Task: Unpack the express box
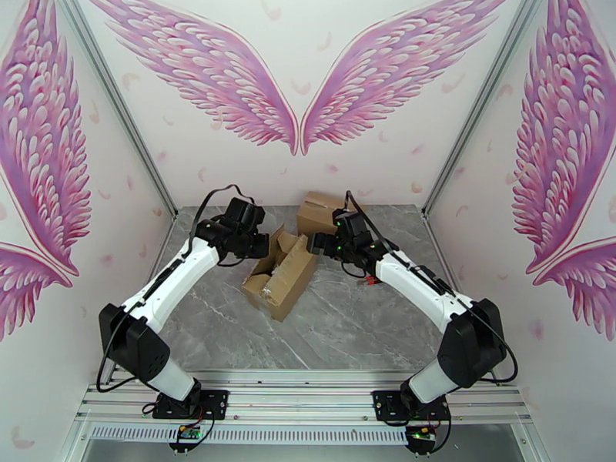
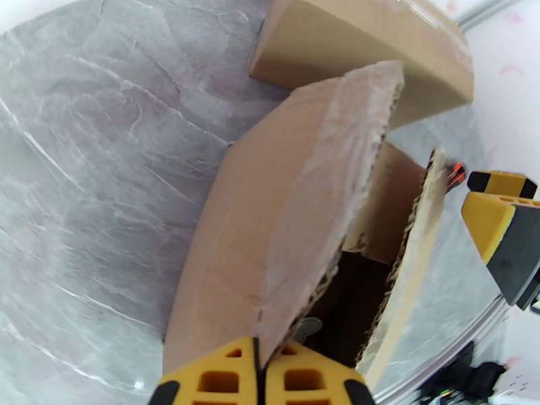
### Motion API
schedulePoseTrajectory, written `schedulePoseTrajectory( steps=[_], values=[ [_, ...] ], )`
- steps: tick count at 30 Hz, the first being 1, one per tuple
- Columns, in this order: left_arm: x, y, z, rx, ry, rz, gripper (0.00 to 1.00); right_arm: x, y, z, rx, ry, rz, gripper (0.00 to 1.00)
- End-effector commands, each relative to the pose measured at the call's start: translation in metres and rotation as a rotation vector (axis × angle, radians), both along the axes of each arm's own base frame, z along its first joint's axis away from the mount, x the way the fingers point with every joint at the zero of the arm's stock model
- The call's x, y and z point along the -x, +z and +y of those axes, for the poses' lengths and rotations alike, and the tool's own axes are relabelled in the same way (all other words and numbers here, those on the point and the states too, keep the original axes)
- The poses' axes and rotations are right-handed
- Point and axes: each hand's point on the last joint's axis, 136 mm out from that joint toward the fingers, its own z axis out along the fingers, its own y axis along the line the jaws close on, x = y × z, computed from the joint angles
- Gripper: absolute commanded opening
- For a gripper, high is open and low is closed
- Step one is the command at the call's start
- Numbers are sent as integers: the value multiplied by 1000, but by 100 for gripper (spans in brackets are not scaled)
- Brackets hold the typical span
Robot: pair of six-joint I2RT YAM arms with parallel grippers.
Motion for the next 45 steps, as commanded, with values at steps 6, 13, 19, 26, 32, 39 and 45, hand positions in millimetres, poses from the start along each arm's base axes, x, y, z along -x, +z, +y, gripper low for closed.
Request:
schedulePoseTrajectory(
  steps=[6, 13, 19, 26, 32, 39, 45],
  values=[
    [6, 31, -11, 359, 184, -31, 0, 29, 37, -10, 145, 6, -30, 95],
    [11, 27, 1, 475, 358, -61, 0, 50, 55, 21, 329, 72, -81, 90],
    [16, 28, 2, 509, 422, -81, 0, 58, 52, 62, 445, 130, -120, 86],
    [22, 27, 3, 474, 418, -103, 0, 49, 30, 68, 613, 95, -123, 88],
    [26, 23, 3, 442, 395, -102, 0, 42, 21, 61, 708, 79, -126, 88],
    [32, 19, 12, 347, 361, -115, 0, 37, 43, 42, 825, 58, -189, 83],
    [37, 9, 17, 308, 344, -99, 0, 35, 56, 26, 714, 40, -185, 79]
  ],
)
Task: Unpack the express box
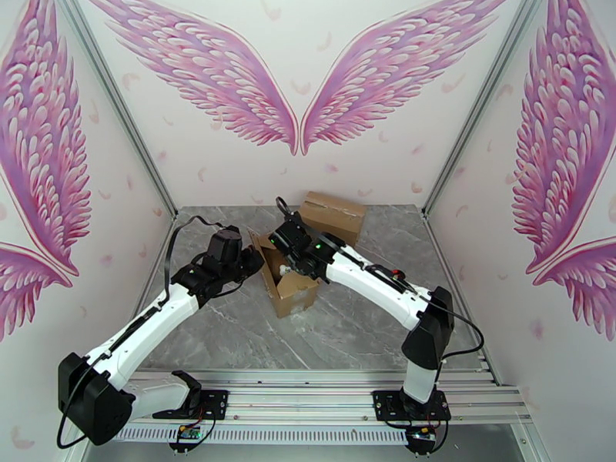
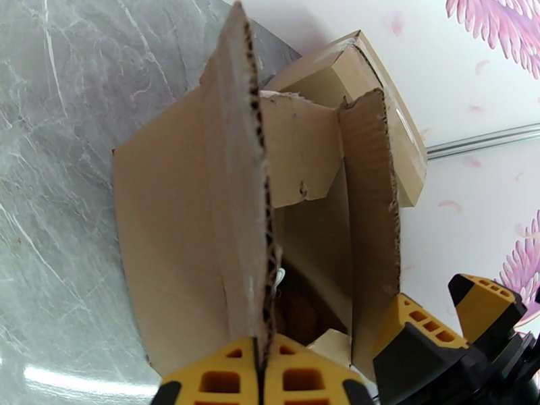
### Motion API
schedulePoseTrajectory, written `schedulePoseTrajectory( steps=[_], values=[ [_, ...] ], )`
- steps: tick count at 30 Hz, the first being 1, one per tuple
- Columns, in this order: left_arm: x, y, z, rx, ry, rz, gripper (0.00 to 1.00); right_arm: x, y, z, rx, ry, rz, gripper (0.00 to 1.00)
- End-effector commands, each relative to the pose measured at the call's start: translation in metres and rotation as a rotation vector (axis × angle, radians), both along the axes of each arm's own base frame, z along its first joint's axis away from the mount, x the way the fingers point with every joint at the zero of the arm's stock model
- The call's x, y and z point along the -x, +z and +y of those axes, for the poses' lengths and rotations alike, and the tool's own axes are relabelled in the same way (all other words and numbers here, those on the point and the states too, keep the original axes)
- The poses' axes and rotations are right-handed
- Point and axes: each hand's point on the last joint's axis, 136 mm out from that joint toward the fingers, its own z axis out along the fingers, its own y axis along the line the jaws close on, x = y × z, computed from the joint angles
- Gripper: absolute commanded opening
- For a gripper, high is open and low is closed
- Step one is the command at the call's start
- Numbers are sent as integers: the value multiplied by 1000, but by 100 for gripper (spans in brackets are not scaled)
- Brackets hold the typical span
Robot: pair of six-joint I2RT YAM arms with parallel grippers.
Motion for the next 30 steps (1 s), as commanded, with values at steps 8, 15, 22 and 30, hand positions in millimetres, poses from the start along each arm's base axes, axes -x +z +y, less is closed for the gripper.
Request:
schedulePoseTrajectory(
  steps=[8, 15, 22, 30],
  values=[
    [5, 4, 13, -40, -17, -39, 0, -6, -21, -45, -267, -53, 138, 74],
    [2, 3, 13, -48, -27, -37, 0, -5, -56, -37, -523, -50, 280, 72],
    [0, 17, 7, -8, -42, -72, 0, -2, -20, -43, -516, -37, 185, 69],
    [0, 42, -2, 12, -45, -128, 0, 23, 76, -47, -493, 22, -111, 70]
  ],
)
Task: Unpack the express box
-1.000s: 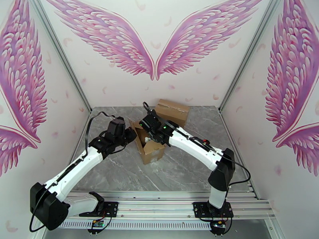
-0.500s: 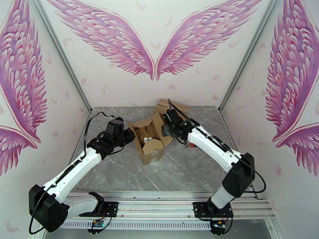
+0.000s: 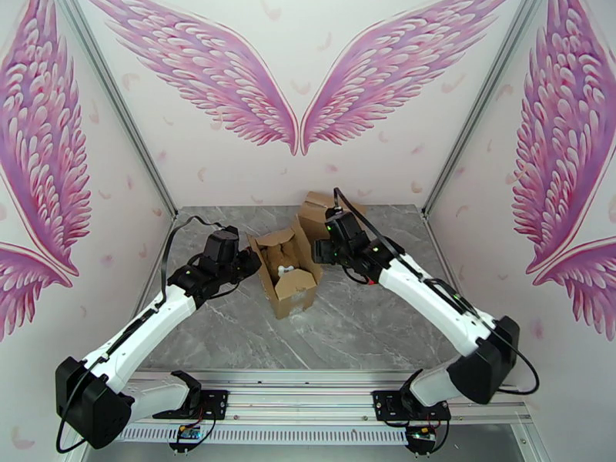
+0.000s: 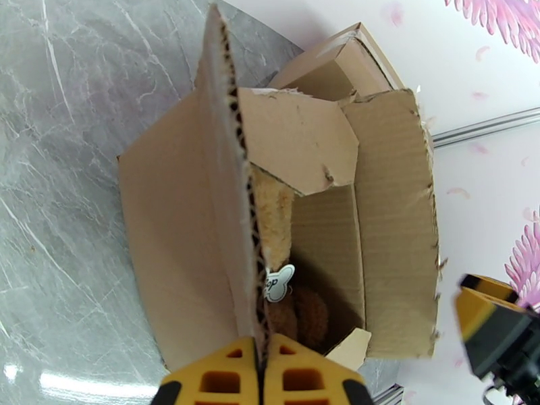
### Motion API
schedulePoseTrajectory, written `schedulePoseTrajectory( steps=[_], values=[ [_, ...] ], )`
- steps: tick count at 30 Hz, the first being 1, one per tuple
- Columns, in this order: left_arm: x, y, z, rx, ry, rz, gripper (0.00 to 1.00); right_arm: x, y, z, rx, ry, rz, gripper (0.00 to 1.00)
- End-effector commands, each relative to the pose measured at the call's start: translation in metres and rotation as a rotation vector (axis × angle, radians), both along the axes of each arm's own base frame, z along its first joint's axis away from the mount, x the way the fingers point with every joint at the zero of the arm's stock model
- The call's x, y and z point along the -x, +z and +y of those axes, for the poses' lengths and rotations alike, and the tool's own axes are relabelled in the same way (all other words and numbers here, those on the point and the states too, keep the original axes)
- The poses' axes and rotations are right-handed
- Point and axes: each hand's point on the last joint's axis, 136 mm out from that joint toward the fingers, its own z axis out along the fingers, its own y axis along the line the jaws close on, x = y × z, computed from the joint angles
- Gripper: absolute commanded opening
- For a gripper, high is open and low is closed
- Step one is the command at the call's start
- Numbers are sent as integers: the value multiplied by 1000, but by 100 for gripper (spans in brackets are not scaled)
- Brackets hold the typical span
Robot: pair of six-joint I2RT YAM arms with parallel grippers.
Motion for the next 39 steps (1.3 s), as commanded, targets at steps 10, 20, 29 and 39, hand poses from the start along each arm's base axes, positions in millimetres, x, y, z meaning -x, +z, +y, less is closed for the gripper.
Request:
schedulePoseTrajectory(
  steps=[10, 20, 29, 39],
  values=[
    [-5, 43, -25, 7, -54, -120, 0, 19, 14, 91, 5, 189, -34, 66],
    [-1, 41, -37, -11, -102, -121, 0, -12, -65, 107, 149, 133, 71, 63],
    [0, 31, -55, -11, -182, -91, 0, -49, -121, 112, 226, 56, 82, 65],
    [-2, 21, -49, -32, -167, -71, 0, -58, -119, 122, 162, 164, 23, 4]
  ],
)
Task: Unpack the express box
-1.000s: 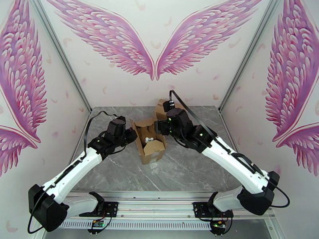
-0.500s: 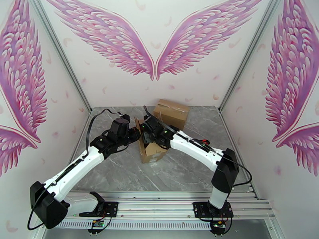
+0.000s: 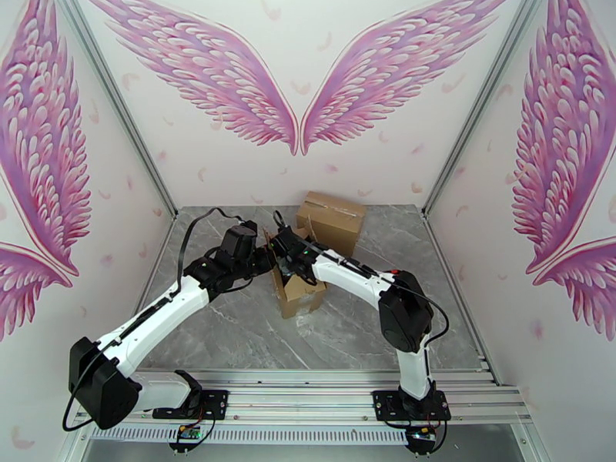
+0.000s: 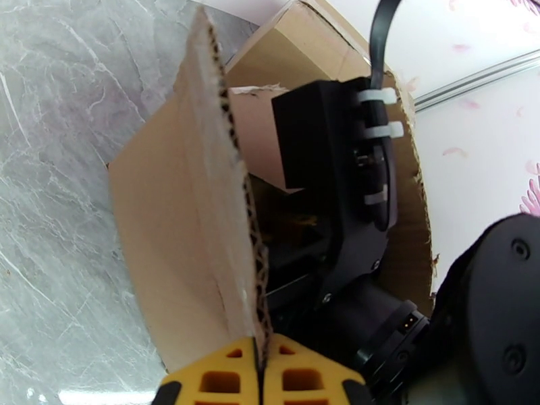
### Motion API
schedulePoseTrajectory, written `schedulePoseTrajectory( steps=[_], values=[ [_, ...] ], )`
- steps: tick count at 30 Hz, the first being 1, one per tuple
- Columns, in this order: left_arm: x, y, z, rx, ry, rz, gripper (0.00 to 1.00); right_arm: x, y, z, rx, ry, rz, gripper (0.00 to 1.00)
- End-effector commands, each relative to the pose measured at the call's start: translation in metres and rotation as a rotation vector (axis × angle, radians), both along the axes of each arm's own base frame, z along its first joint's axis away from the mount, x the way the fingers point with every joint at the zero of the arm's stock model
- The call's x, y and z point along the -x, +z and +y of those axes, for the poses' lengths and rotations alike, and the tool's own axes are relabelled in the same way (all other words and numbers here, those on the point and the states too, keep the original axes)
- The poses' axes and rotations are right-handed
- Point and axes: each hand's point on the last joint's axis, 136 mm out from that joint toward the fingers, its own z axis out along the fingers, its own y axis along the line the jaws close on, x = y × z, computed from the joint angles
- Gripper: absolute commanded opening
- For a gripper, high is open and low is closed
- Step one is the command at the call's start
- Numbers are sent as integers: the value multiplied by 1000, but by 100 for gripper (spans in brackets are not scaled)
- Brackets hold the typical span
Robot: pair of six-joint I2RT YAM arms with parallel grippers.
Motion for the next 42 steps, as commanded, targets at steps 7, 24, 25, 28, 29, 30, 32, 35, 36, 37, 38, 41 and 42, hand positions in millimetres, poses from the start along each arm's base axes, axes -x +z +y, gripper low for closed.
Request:
schedulePoseTrajectory(
  steps=[7, 24, 25, 28, 29, 30, 32, 35, 36, 37, 38, 41, 42],
  values=[
    [-3, 7, 31, 66, 84, -9, 0, 43, 111, 18, -305, 176, -199, 0],
    [-9, 11, 73, -6, 180, 6, 0, 120, 325, -38, -771, 256, -667, 0],
    [-11, 13, 75, -10, 182, 3, 0, 124, 335, -38, -785, 269, -681, 0],
    [-17, 18, 83, -32, 190, -5, 0, 130, 360, -47, -800, 276, -732, 0],
    [-19, 21, 87, -45, 191, -9, 0, 129, 364, -52, -787, 265, -746, 0],
    [-21, 22, 91, -64, 179, -10, 0, 128, 368, -57, -769, 248, -756, 0],
    [-24, 20, 107, -106, 176, 6, 0, 124, 370, -68, -730, 205, -763, 0],
    [-32, 20, 132, -175, 175, 22, 0, 119, 367, -83, -653, 167, -769, 0],
    [-33, 19, 143, -206, 180, 25, 0, 115, 364, -89, -603, 153, -775, 0],
    [-35, 18, 150, -224, 183, 24, 0, 110, 361, -94, -554, 132, -775, 0],
    [-38, 18, 158, -231, 185, 23, 0, 104, 356, -100, -497, 111, -763, 0],
    [-47, 17, 174, -235, 182, 31, 0, 79, 331, -114, -424, 88, -673, 0],
    [-50, 17, 176, -230, 164, 34, 0, 68, 319, -116, -424, 84, -621, 0]
  ],
)
